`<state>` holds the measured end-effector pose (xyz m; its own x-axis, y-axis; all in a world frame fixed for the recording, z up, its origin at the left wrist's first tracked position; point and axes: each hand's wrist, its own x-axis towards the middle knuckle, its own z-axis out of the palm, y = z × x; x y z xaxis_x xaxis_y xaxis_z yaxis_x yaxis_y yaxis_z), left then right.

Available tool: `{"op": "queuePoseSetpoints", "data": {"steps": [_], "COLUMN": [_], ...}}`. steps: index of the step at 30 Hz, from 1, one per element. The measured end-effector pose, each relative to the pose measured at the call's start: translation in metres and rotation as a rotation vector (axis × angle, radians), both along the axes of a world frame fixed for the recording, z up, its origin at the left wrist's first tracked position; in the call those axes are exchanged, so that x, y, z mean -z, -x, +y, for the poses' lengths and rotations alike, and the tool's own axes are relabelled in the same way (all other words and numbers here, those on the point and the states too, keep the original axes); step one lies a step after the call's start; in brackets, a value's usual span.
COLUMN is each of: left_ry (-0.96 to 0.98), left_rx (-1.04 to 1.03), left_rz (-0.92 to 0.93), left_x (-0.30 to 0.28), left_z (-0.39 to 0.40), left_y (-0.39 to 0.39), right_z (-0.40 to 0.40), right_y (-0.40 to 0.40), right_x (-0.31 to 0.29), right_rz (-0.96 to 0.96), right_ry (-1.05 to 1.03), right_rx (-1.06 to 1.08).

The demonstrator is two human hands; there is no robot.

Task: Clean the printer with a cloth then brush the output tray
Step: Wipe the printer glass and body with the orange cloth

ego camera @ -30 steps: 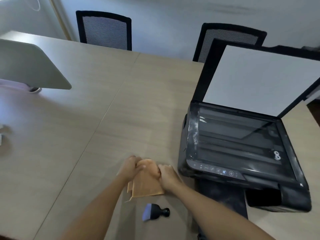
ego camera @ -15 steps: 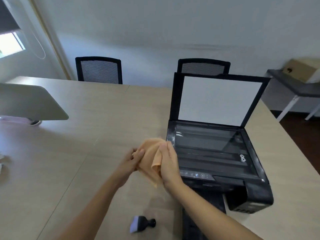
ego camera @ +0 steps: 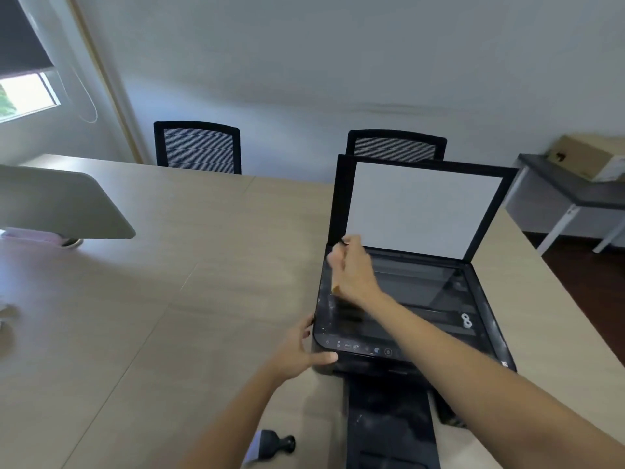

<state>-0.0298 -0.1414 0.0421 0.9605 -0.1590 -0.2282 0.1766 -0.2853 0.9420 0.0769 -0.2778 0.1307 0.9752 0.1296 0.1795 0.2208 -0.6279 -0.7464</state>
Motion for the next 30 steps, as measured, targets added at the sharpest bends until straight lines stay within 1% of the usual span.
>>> {"op": "queuePoseSetpoints", "data": {"steps": [2,3,4,5,6,8,10,14,19,23,30], "left_ry": [-0.019,-0.033,-0.043,-0.055,-0.067,-0.072,-0.072,-0.094,-0.121,-0.148,-0.212], "left_rx": [-0.013,-0.021,-0.034,-0.051,-0.065,-0.097,-0.131,-0.142,-0.183,-0.148,-0.169], "left_rz": [-0.028,-0.04,-0.054,-0.065,-0.085,-0.11,-0.132,-0.123,-0.07,-0.069,-0.055], "left_x": [0.001,0.003,0.002,0.003,0.004,0.007,0.012,0.02,0.02,0.018,0.017], "left_z": [-0.001,-0.001,-0.001,-0.001,-0.001,-0.002,-0.003,-0.004,-0.004,-0.003,-0.004], "left_y": [-0.003,-0.004,-0.005,-0.007,-0.007,-0.009,-0.011,-0.013,-0.013,-0.014,-0.013], "right_z": [0.008,0.012,0.015,0.017,0.019,0.02,0.019,0.016,0.016,0.016,0.017], "right_y": [-0.009,-0.011,-0.013,-0.011,-0.013,-0.011,-0.011,-0.032,-0.075,-0.099,-0.087], "right_x": [0.031,0.044,0.058,0.066,0.078,0.09,0.092,0.09,0.095,0.097,0.095], "right_rz": [0.138,0.18,0.209,0.226,0.228,0.158,0.068,-0.01,0.004,0.011,0.035], "right_ry": [0.44,0.598,0.69,0.726,0.739,0.736,0.742,0.721,0.726,0.725,0.744], "right_rx": [-0.162,-0.233,-0.291,-0.328,-0.334,-0.293,-0.283,-0.284,-0.292,-0.301,-0.293]}}
